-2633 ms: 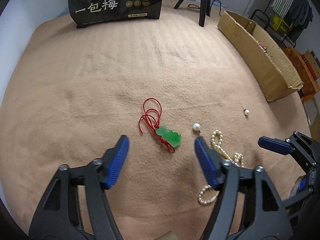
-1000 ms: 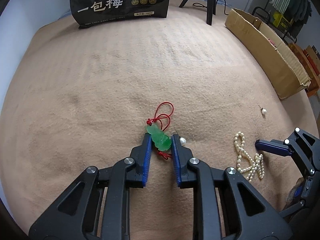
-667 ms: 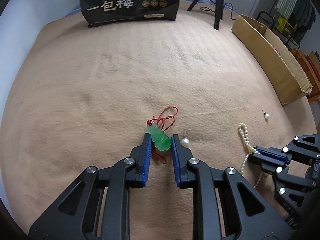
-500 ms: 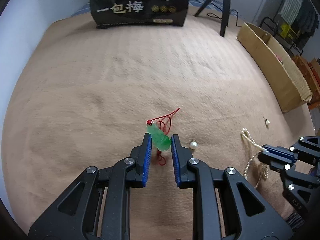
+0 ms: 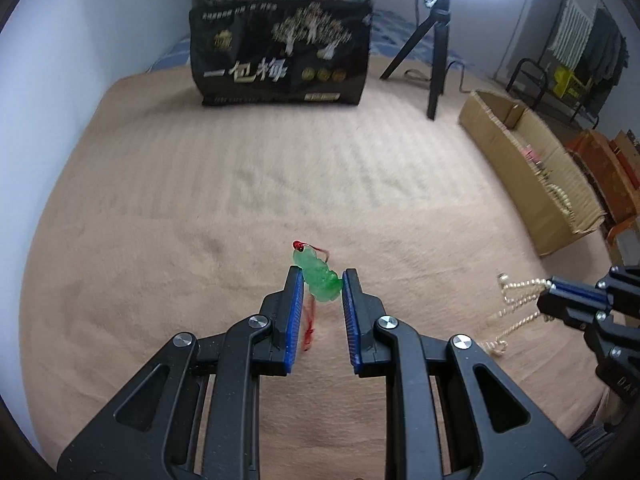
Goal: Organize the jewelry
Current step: 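Lift and carry the pendant with the left tool while the right carries the pearls to the box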
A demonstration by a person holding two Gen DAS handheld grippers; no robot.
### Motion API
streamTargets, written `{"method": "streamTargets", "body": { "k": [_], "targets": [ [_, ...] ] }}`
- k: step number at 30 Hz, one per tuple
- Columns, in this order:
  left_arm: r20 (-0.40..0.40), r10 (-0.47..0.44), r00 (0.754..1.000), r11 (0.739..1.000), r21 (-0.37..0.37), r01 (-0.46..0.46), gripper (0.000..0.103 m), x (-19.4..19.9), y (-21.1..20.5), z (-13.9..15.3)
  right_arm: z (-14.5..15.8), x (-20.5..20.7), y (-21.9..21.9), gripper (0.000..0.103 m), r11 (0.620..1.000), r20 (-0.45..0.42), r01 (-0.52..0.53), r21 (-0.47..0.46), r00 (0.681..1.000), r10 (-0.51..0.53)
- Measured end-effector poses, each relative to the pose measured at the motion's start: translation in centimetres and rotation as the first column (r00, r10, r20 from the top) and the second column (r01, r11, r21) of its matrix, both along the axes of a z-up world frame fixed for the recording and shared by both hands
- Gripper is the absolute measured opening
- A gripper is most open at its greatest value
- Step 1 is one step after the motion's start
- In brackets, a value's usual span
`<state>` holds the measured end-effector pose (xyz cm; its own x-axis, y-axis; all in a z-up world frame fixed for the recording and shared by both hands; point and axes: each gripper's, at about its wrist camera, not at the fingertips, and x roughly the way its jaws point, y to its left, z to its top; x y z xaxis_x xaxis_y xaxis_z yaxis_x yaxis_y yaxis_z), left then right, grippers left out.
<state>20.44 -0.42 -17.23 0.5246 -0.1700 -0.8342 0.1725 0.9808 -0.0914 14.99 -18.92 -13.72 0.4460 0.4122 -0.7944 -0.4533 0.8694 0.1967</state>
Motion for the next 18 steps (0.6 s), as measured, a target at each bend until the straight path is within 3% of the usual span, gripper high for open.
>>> {"method": "streamTargets", "body": {
  "k": [11, 18],
  "targets": [
    [0.098, -0.044, 0.994, 0.997, -0.062, 0.050, 0.019, -0.9, -2.5, 4.5, 5.7, 0.9, -4.0, 0.003, 0.994, 0.119, 0.084, 0.068, 0.989, -0.092],
    [0.152, -0.075, 0.986, 0.992, -0.087, 0.089, 0.019, -1.0, -4.7, 6.9, 8.4, 1.5, -8.4, 0.003, 0.980, 0.178, 0.177, 0.089, 0.965, -0.191]
  ]
}}
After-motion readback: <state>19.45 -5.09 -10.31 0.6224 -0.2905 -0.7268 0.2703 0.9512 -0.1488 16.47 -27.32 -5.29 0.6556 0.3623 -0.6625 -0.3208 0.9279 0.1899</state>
